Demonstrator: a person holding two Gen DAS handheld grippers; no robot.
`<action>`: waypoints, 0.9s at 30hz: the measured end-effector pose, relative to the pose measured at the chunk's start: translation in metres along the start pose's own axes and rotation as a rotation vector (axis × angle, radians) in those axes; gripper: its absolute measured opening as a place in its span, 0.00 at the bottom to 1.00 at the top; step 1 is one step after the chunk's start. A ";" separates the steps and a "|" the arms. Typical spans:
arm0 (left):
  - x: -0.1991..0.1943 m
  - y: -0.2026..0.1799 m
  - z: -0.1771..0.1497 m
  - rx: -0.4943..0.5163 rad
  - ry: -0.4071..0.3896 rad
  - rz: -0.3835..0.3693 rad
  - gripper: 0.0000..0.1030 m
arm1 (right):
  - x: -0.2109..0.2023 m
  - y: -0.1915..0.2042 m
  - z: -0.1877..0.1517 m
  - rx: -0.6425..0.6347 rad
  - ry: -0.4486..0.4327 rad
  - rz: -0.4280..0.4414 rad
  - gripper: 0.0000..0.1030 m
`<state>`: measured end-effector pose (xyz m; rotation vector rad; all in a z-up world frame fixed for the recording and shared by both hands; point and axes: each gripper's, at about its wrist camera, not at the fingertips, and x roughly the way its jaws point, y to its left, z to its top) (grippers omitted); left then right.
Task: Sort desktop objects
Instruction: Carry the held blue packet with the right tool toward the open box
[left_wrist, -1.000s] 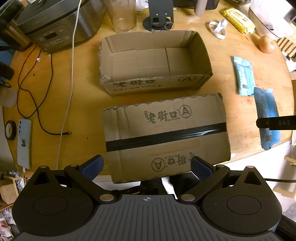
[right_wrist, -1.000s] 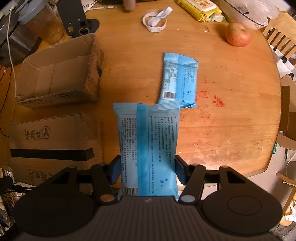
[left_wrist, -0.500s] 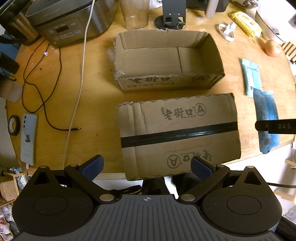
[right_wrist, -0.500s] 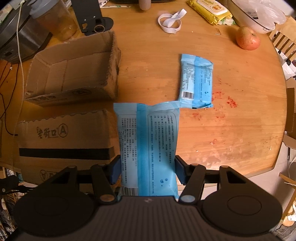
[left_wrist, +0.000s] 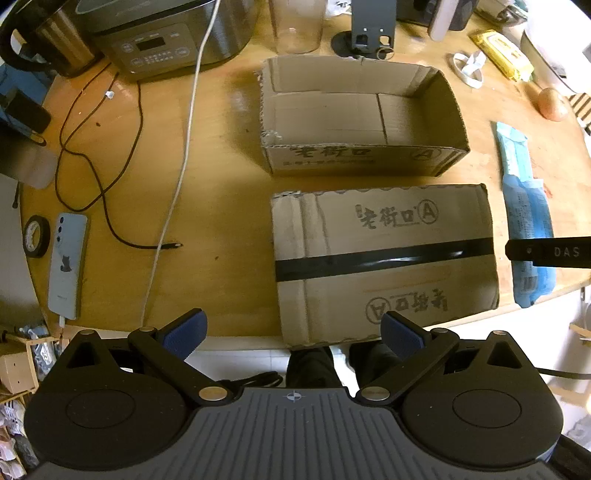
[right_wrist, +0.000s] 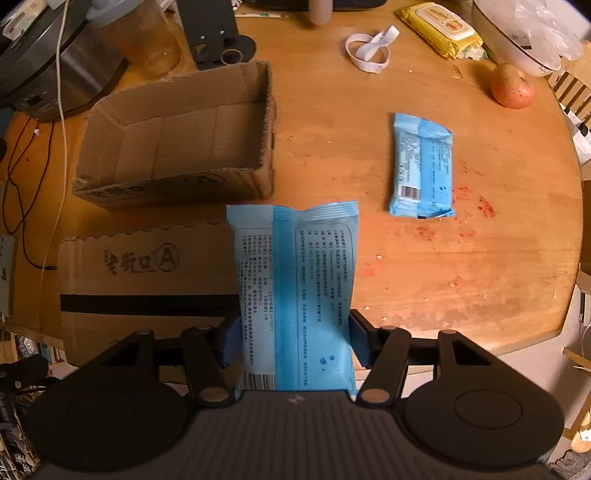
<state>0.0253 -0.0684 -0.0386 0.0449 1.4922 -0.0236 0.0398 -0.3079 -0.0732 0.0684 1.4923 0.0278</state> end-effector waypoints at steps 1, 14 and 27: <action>0.000 0.002 0.000 -0.002 -0.001 0.000 1.00 | 0.000 0.003 0.000 -0.001 -0.002 0.000 0.56; 0.000 0.025 -0.006 -0.024 -0.007 0.001 1.00 | -0.001 0.038 0.002 -0.011 -0.010 0.000 0.56; 0.002 0.041 -0.006 -0.033 -0.005 0.002 1.00 | 0.005 0.056 0.004 0.027 -0.007 0.000 0.56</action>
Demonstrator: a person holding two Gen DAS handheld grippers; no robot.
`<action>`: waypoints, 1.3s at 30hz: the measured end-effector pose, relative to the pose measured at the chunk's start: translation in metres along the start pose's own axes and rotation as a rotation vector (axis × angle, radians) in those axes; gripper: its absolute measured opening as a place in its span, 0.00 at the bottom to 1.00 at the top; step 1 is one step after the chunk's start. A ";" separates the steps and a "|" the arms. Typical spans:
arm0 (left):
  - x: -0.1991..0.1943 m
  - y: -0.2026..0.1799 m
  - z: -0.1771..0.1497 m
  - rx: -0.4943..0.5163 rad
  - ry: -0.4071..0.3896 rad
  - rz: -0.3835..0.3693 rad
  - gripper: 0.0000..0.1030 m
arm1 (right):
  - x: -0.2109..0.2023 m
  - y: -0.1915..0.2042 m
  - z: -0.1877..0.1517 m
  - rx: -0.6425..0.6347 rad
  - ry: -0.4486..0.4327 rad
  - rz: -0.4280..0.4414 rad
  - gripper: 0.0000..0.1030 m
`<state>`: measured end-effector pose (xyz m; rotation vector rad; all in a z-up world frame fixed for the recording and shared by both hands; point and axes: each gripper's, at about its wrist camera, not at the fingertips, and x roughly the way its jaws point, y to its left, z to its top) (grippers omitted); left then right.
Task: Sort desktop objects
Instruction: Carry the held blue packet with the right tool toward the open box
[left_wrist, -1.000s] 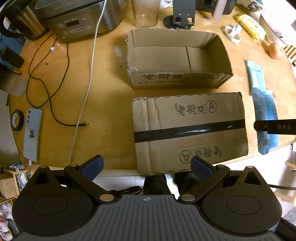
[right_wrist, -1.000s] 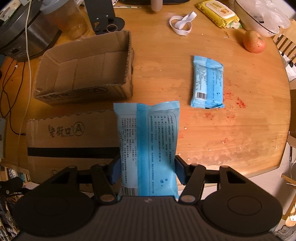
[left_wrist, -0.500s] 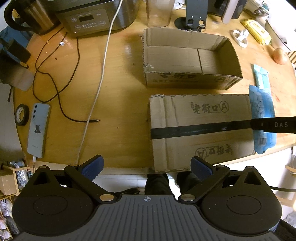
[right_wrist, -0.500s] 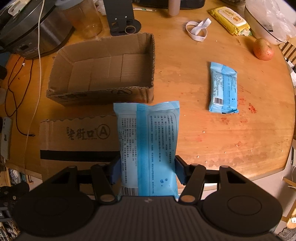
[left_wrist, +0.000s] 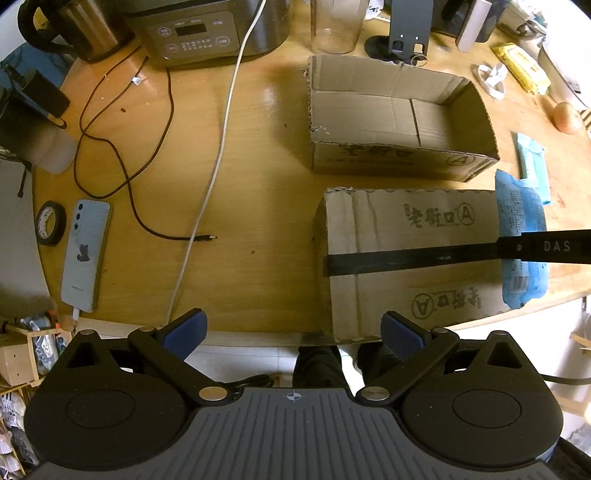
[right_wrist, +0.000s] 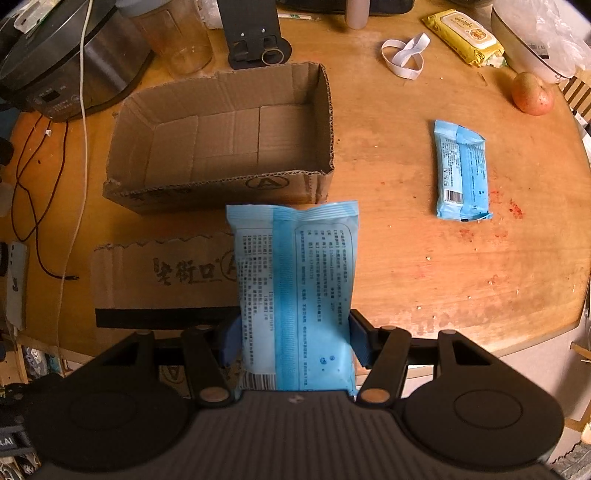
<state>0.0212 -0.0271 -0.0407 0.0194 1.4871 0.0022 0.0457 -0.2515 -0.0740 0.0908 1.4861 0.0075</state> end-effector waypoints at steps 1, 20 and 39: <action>0.000 0.001 0.000 0.001 0.001 0.000 1.00 | 0.000 0.001 0.000 0.002 0.000 0.000 0.56; 0.005 0.008 0.012 0.000 0.009 -0.004 1.00 | 0.007 0.018 0.015 -0.017 0.005 -0.009 0.56; 0.011 0.011 0.023 -0.027 0.027 -0.003 1.00 | 0.011 0.025 0.047 -0.036 -0.005 -0.020 0.56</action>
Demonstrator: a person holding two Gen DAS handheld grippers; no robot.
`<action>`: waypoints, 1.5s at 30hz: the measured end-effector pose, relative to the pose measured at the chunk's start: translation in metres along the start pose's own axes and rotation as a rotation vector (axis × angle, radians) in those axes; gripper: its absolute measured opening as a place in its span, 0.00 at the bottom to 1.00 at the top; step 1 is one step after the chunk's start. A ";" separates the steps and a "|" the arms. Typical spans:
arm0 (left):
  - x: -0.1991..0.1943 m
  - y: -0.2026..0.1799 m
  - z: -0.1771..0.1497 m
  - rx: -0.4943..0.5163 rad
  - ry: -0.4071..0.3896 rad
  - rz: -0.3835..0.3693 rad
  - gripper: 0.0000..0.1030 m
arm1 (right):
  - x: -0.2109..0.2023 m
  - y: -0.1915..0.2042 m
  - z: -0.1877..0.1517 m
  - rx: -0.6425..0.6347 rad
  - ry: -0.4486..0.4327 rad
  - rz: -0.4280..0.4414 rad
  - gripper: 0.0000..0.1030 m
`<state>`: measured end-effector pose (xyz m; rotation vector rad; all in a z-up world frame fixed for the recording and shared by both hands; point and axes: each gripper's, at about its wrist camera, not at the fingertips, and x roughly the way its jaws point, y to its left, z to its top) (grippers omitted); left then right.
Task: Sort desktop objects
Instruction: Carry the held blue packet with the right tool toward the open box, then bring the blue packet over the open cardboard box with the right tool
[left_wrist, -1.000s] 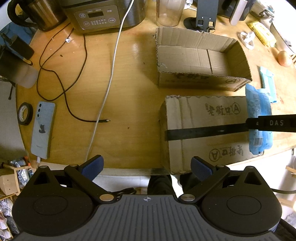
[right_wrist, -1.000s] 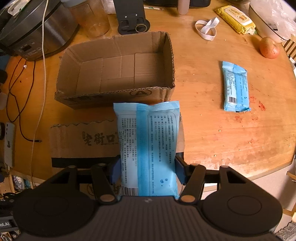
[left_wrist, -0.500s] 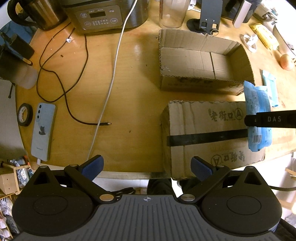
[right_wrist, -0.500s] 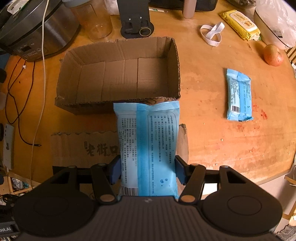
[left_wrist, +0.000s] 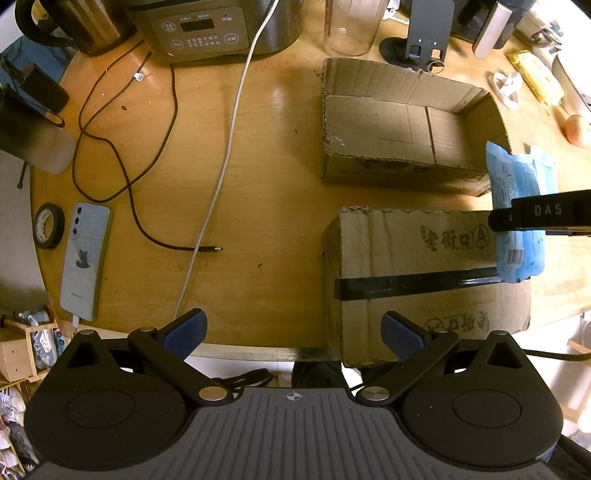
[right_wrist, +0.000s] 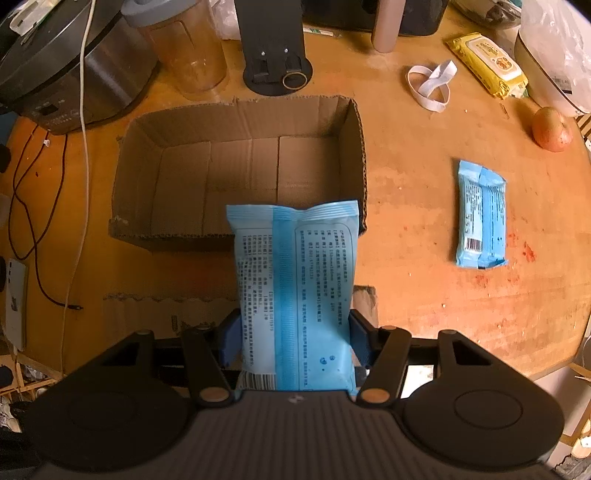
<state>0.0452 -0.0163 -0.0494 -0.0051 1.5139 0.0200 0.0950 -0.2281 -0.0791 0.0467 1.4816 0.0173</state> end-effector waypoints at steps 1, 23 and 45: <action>0.000 0.000 0.001 -0.001 0.001 0.000 1.00 | 0.000 0.000 0.001 0.000 -0.001 -0.001 0.56; 0.006 -0.001 0.008 -0.010 0.014 0.001 1.00 | 0.006 0.001 0.034 0.005 -0.012 -0.001 0.56; 0.009 0.000 0.015 -0.024 0.025 0.001 1.00 | 0.011 0.005 0.066 0.000 -0.026 -0.005 0.56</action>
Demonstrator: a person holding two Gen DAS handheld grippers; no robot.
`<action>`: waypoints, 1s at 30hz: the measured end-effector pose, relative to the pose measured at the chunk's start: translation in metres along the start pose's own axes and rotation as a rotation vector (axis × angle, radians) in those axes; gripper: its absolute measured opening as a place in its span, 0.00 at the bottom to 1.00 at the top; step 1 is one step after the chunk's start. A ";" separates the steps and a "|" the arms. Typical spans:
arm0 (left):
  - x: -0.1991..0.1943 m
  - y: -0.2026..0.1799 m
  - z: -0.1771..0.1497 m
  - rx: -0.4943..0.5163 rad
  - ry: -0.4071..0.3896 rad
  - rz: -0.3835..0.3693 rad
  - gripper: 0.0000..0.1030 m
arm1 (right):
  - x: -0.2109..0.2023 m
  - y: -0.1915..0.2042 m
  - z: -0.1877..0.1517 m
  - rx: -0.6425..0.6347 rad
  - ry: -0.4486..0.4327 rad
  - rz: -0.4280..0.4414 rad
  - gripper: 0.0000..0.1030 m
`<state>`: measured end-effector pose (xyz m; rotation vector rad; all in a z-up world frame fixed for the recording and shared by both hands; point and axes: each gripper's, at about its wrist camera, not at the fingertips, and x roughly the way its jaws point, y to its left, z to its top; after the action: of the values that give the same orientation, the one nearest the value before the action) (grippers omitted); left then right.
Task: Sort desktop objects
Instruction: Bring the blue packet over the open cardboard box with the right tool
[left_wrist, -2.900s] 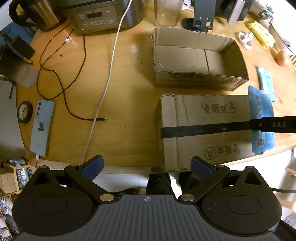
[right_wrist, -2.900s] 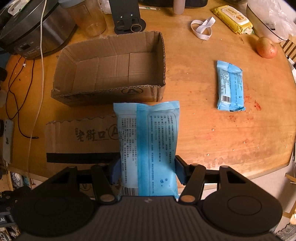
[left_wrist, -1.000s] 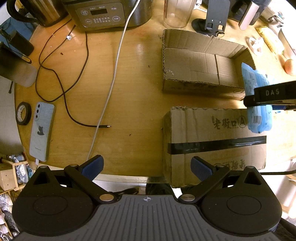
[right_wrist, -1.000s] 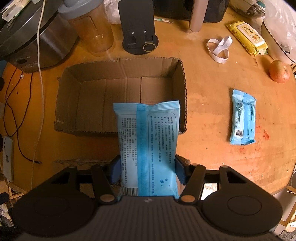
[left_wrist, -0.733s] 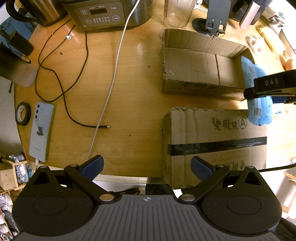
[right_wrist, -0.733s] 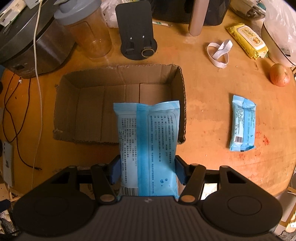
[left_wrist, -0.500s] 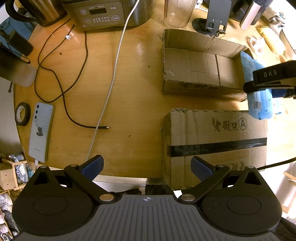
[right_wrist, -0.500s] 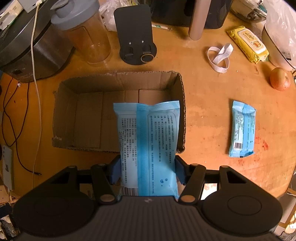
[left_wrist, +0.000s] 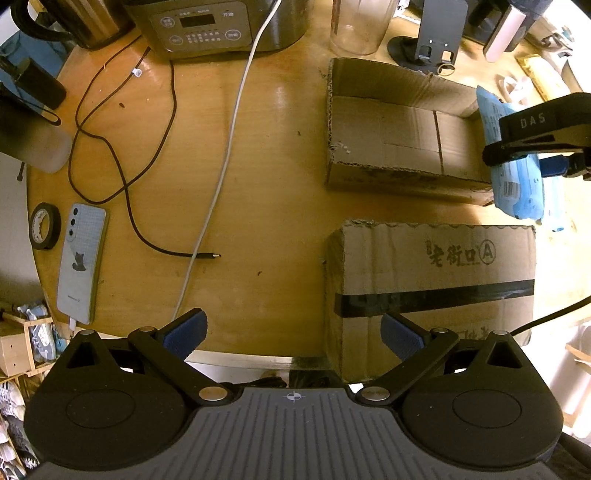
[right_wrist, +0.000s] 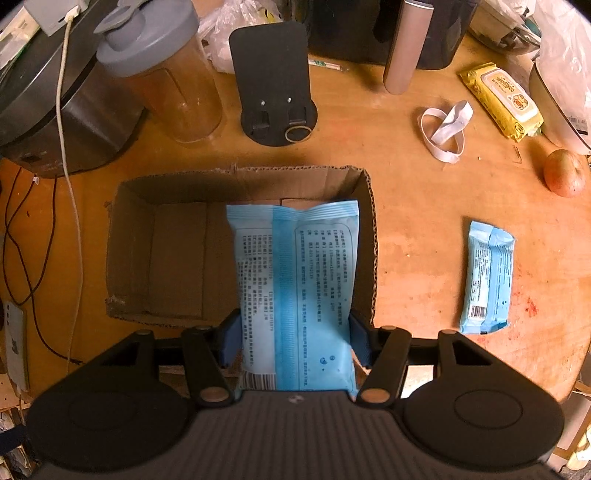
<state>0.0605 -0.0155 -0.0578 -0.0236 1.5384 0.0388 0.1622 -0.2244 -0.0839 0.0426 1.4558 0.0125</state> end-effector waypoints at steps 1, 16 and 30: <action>0.000 0.000 0.000 -0.001 0.000 0.000 1.00 | 0.001 0.000 0.001 0.001 0.000 0.000 0.56; 0.002 0.000 0.003 -0.006 0.006 0.001 1.00 | 0.006 -0.004 0.016 0.011 -0.003 -0.003 0.56; 0.004 0.001 0.006 -0.010 0.012 0.005 1.00 | 0.010 -0.002 0.036 0.011 -0.008 0.001 0.56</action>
<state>0.0669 -0.0141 -0.0616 -0.0281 1.5501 0.0502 0.1996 -0.2265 -0.0898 0.0523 1.4484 0.0044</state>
